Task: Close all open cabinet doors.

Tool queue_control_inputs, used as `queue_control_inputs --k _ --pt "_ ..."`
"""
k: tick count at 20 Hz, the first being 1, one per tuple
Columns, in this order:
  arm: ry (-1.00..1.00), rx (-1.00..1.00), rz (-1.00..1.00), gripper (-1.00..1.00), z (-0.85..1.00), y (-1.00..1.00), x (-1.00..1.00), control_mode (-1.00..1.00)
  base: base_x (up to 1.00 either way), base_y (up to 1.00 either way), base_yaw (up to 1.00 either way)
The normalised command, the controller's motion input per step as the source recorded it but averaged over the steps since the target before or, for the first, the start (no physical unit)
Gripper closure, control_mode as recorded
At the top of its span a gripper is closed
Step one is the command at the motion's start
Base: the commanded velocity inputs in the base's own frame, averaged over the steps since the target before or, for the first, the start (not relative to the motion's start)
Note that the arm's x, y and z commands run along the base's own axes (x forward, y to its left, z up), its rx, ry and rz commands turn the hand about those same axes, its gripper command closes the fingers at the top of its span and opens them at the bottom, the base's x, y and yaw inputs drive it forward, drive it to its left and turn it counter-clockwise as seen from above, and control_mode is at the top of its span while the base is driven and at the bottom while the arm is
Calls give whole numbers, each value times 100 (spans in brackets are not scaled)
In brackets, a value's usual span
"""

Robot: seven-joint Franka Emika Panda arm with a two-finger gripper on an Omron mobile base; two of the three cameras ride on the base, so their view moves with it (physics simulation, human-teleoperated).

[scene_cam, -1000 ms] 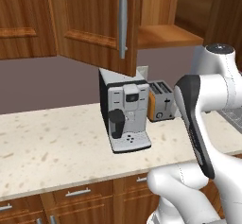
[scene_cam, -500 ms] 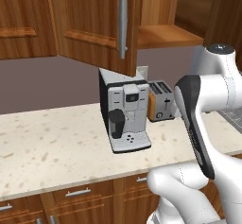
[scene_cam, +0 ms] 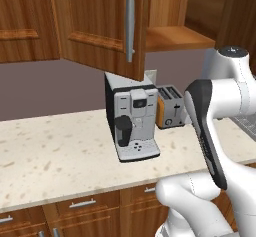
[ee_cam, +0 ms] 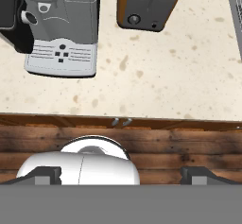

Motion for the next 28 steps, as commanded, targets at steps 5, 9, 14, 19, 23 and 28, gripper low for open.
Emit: queue_control_inputs --k 5,9,14,19,23,28 --pt "0 0 0 -100 0 0 0 -100 0 0 0" --pt "0 0 0 -100 0 0 -2 -100 0 0 0" --pt "3 4 -1 -100 -4 0 -17 -100 0 0 0" --pt "-2 5 -21 -100 7 1 -36 -100 0 0 0" --pt "0 10 -12 -100 18 0 -31 -100 0 0 0" --pt "0 11 -14 -100 25 2 -28 -100 0 0 0"
